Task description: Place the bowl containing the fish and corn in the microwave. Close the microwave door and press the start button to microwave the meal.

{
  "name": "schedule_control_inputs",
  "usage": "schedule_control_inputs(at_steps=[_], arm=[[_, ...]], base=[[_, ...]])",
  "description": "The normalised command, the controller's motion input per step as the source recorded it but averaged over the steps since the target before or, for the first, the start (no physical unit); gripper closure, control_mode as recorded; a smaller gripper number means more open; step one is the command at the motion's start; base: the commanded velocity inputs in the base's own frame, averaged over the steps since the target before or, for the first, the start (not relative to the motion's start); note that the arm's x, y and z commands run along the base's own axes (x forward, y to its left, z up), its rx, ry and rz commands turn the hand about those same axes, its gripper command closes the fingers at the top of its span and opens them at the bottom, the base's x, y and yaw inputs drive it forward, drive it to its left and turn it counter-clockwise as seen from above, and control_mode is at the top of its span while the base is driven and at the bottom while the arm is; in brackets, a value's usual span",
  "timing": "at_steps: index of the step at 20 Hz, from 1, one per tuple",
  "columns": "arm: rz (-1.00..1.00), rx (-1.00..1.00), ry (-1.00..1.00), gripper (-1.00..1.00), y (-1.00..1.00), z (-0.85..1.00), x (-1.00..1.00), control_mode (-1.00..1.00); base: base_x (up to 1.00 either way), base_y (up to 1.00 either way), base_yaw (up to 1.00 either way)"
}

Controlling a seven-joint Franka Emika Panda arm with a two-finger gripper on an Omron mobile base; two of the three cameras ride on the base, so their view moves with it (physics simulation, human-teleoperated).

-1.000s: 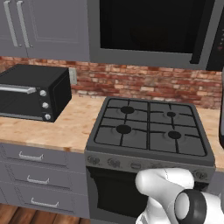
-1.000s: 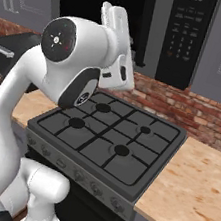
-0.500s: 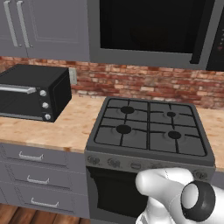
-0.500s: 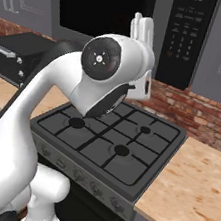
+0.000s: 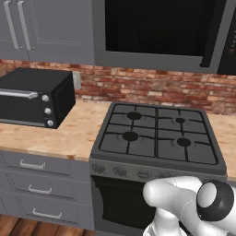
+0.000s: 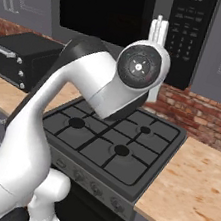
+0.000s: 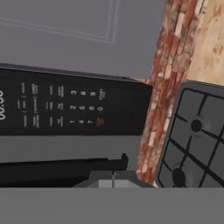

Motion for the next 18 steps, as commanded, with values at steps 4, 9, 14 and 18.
schedule_control_inputs(at_steps=[4,9,14,18], arm=[[0.0,0.08,0.0,1.0,-0.1,-0.03,0.26,-1.0],[0.0,0.08,0.0,1.0,-0.07,-0.14,0.27,-1.0],[0.0,0.07,-0.01,1.0,-0.12,-0.17,0.3,-1.0],[0.0,0.06,-0.03,1.0,-0.12,-0.12,0.33,-1.0]], base=[[0.0,0.0,0.0],[0.0,0.0,0.0],[0.0,0.0,0.0],[0.0,0.0,0.0]])
